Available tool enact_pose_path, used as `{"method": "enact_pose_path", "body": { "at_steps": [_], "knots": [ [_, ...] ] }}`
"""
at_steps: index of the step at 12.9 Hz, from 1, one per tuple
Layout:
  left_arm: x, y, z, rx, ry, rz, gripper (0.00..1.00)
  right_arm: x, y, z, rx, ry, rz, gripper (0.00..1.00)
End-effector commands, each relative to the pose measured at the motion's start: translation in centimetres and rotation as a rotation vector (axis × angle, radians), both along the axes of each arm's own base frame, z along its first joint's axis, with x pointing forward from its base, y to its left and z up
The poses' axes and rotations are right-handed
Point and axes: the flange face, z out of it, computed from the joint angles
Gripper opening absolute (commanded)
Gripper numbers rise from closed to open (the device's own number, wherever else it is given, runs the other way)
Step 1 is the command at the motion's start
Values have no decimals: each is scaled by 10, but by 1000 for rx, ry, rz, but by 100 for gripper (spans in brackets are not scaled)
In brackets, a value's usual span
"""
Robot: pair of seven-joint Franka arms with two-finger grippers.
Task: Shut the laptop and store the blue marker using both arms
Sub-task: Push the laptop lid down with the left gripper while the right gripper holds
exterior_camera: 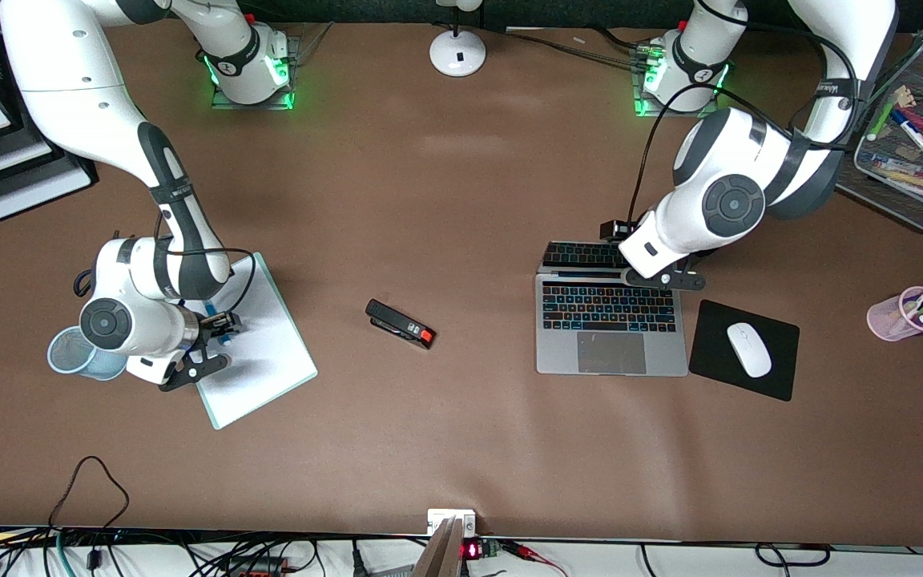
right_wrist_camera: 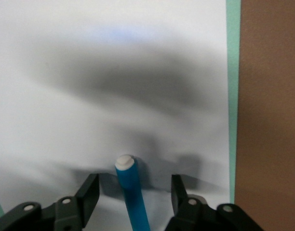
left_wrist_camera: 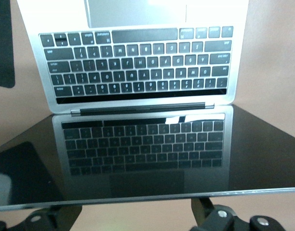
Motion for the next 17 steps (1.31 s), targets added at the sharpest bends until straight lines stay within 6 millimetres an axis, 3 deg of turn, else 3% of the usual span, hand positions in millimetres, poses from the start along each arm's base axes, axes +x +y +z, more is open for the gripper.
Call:
{"method": "enact_pose_path", "body": {
  "at_steps": [1,4,8,14,17],
  "knots": [
    [27,2,9,-33,-28,29,100,0,-2,-1,9,-7,-18,52],
    [49,1,7,-66,-40,44,100,2,-1,3,9,-12,-21,40],
    [67,2,-28,-92,-64,55,100,8,2,14,11,-32,-18,47],
    [108,10,-47,-147,-90,103,100,10,-2,14,9,-35,-19,47],
    [121,17,-68,-147,-139,115,100,8,-3,10,11,-27,-17,44]
  ]
}}
